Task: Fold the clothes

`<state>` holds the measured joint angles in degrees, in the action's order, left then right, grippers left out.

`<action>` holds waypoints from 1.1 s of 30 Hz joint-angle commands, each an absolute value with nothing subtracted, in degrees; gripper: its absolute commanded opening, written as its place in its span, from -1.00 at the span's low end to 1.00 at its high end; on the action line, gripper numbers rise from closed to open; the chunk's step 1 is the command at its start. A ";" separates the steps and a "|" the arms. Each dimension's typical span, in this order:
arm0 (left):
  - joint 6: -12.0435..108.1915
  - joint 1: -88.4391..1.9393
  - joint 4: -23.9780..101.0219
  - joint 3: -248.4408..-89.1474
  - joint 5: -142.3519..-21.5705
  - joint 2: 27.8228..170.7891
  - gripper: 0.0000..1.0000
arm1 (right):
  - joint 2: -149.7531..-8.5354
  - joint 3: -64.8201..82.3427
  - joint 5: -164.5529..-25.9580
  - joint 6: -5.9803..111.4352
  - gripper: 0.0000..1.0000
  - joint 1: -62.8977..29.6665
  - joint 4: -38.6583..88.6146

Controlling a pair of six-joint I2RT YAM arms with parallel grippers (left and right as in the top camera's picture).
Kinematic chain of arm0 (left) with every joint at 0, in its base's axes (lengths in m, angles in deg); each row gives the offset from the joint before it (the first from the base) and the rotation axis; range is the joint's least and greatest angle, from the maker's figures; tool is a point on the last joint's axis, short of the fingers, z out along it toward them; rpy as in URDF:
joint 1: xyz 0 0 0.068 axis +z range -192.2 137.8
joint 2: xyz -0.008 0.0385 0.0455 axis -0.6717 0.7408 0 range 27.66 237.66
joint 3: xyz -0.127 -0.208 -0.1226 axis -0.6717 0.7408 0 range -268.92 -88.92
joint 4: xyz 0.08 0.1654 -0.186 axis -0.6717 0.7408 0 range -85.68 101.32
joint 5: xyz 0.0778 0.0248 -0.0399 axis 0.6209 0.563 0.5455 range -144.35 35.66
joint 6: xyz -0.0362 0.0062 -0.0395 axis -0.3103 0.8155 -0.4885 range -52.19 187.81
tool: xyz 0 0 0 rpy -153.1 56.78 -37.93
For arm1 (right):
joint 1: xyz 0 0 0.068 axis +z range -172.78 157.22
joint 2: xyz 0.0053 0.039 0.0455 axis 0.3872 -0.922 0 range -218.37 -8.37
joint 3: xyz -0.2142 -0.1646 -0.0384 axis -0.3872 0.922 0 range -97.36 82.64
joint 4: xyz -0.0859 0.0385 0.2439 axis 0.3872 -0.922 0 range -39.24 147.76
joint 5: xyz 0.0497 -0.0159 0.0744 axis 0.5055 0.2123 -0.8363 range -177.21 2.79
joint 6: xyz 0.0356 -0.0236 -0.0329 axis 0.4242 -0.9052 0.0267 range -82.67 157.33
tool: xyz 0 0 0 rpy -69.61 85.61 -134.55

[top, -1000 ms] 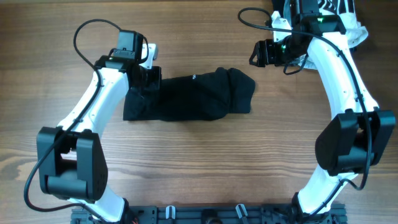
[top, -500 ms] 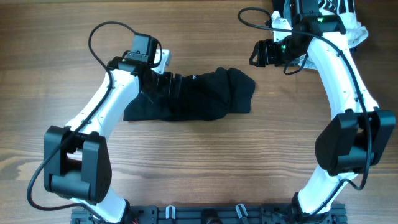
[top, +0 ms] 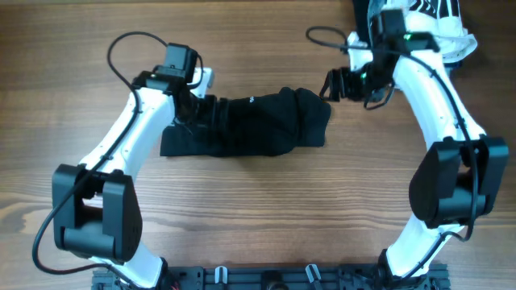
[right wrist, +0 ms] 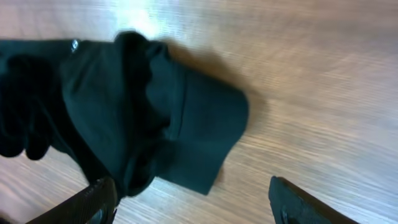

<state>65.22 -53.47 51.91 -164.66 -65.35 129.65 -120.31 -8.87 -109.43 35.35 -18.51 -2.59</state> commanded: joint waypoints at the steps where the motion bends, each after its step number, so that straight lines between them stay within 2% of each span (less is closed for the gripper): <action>1: 64.04 -49.36 51.76 -169.69 -65.22 123.99 1.00 | -119.59 -0.80 -117.52 37.54 0.59 -18.72 1.93; 7: 64.06 -44.73 51.91 -170.59 -65.22 119.53 0.99 | -119.59 8.77 -123.96 42.02 0.60 -18.72 11.83; 18: 64.13 -42.67 53.50 -170.59 -61.72 119.49 0.99 | -119.59 21.19 -117.84 52.77 0.62 -18.72 29.12; 22: 64.11 -42.67 53.50 -170.59 -61.74 119.49 0.99 | -119.59 23.48 -117.41 52.95 0.62 -18.72 30.13; 33: 64.11 -42.67 53.70 -170.59 -61.74 119.49 0.99 | -119.59 25.41 -102.57 59.00 0.64 -18.90 33.16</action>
